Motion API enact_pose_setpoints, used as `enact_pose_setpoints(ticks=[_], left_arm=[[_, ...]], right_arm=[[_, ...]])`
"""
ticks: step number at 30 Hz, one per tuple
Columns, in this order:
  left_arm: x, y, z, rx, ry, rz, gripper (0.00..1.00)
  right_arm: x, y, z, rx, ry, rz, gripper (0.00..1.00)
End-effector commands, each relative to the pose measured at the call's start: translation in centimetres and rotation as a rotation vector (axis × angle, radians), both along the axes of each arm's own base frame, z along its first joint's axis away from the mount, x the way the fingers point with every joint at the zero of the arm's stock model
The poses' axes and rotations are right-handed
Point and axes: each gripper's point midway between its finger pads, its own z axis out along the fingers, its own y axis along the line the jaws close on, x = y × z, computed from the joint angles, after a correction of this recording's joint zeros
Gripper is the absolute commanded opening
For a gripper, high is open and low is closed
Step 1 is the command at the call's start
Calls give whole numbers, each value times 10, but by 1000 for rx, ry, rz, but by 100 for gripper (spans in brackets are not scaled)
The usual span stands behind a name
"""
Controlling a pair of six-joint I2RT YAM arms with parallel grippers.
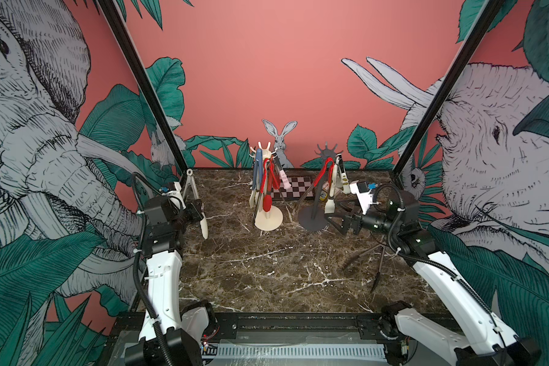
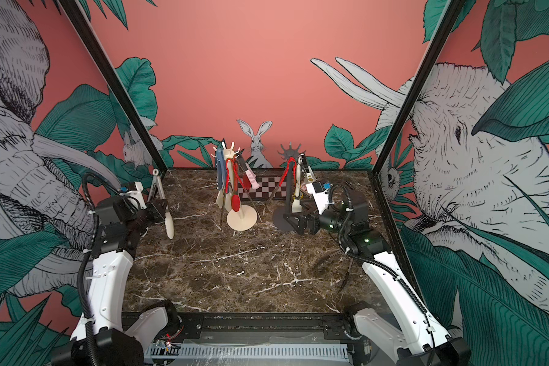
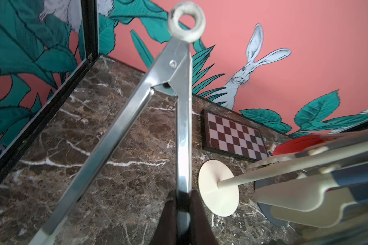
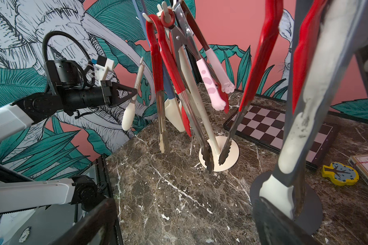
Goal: Hang food tongs on kitchen utensil racks
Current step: Pick up the food tongs from the center of the board.
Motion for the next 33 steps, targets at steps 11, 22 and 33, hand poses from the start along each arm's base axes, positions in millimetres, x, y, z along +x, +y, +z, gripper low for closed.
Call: enact_pose_setpoints(ticks=[11,22,33], left_arm=[[-13,-75,124,138,-335,-290,0],[-34,-103,167,90,-432,-453,0],[-47,-125,183,19,-456,-579,0]], right_arm=[[5,4,-4,-15,-18,12,99],[4,3,-8,-25,-12,11,99],[6,4,-8,-25,-9,16,99]])
